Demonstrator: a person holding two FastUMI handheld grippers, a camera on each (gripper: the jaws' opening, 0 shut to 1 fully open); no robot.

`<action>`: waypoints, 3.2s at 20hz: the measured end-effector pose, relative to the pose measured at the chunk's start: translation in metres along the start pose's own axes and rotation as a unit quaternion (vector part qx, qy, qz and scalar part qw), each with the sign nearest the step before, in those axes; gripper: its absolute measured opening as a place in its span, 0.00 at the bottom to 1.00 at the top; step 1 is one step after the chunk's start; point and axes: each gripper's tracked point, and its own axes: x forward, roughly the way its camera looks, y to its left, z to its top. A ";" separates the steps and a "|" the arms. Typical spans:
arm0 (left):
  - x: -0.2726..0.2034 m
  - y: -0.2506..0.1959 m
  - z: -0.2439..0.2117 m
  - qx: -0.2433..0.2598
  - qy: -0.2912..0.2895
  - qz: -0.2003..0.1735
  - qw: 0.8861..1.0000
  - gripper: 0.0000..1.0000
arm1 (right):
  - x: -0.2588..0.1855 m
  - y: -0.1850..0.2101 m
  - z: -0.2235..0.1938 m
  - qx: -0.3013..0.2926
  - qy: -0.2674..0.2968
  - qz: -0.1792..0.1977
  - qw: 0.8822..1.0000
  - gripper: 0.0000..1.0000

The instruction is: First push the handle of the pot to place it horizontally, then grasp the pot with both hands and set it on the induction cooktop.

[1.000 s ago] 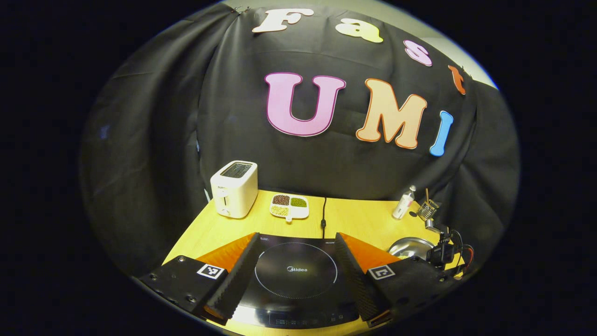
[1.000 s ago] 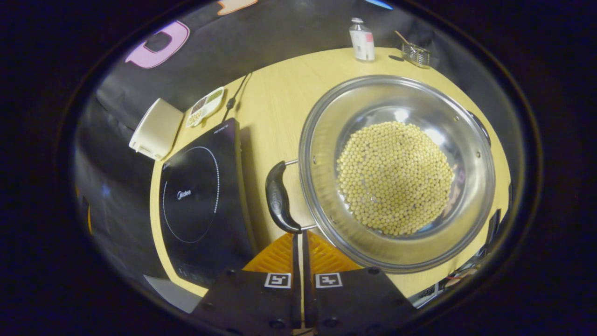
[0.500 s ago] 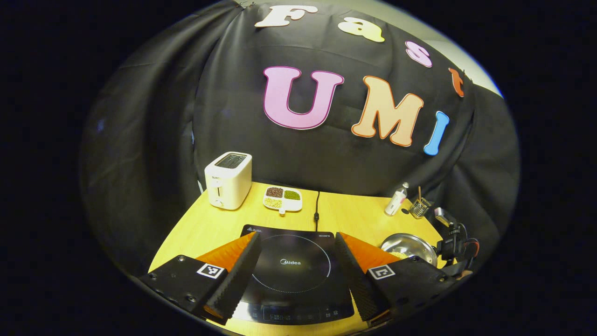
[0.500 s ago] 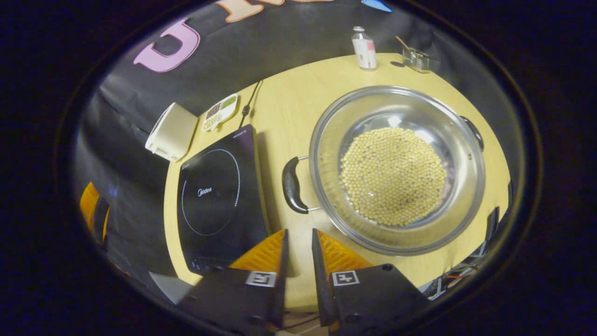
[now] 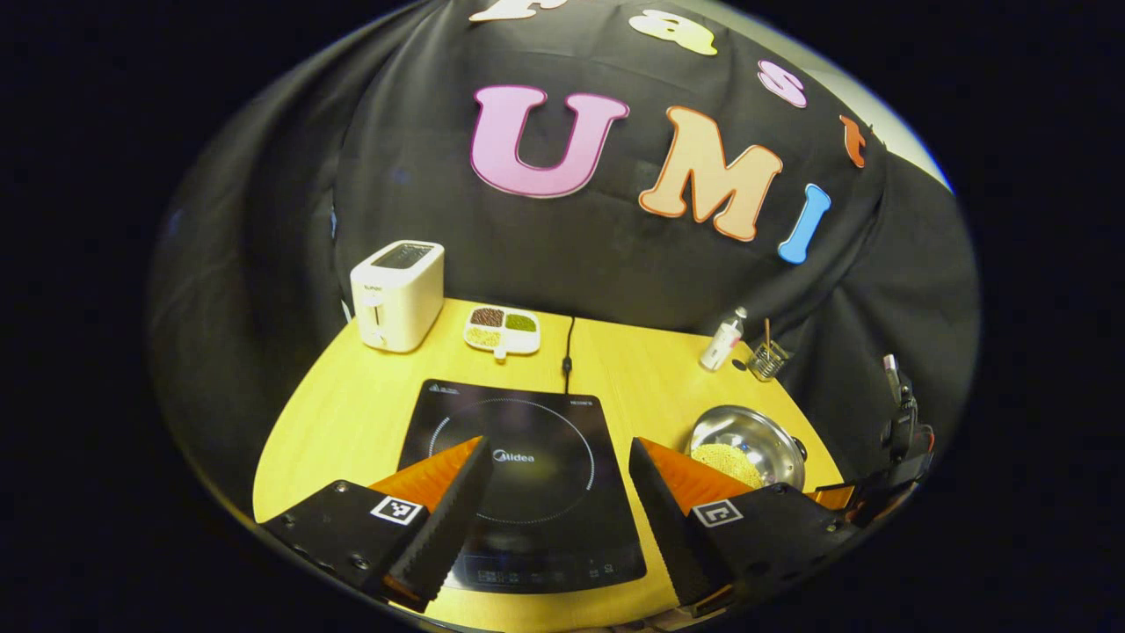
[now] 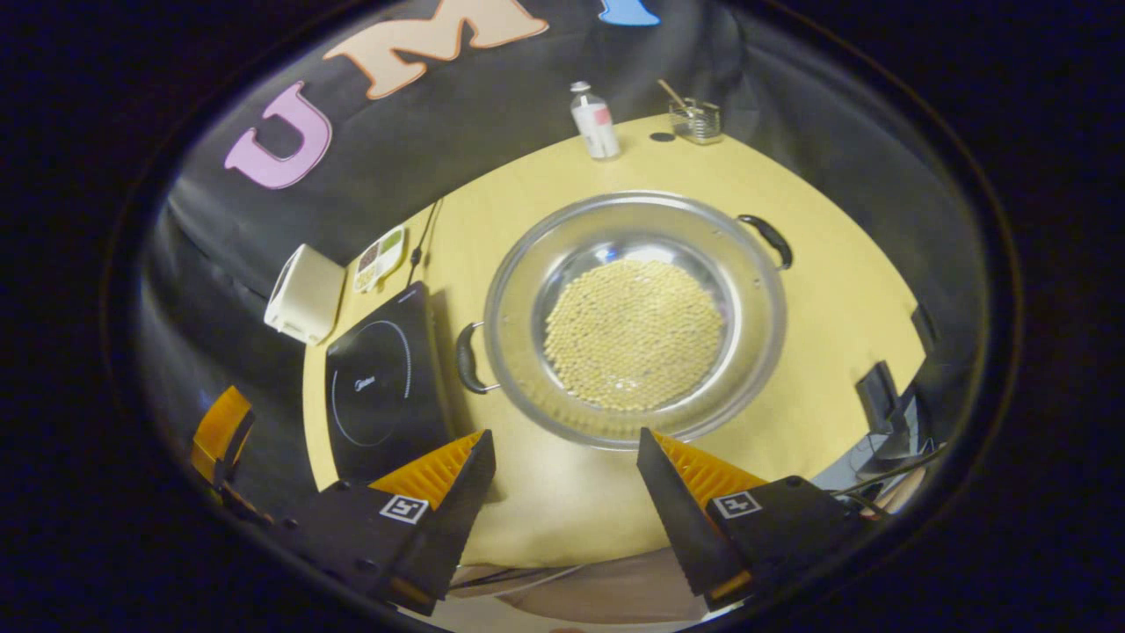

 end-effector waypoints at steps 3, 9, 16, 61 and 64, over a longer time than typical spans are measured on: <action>0.010 -0.016 -0.012 -0.003 0.030 -0.011 0.999 0.95 | -0.005 -0.028 0.015 0.005 -0.005 -0.013 1.000 0.94; 0.037 -0.064 -0.030 -0.009 0.077 -0.026 0.997 0.95 | -0.001 -0.070 0.054 0.007 -0.005 -0.015 1.000 1.00; 0.081 -0.113 -0.058 0.020 0.139 -0.028 0.990 0.96 | 0.027 -0.115 0.109 -0.041 0.029 0.019 0.999 1.00; 0.129 -0.159 -0.171 -0.051 0.381 0.010 0.923 0.57 | 0.143 -0.141 0.133 -0.080 0.219 0.181 0.955 0.51; 0.106 -0.159 -0.170 -0.050 0.389 0.011 0.920 0.57 | 0.143 -0.145 0.131 -0.077 0.227 0.180 0.954 0.51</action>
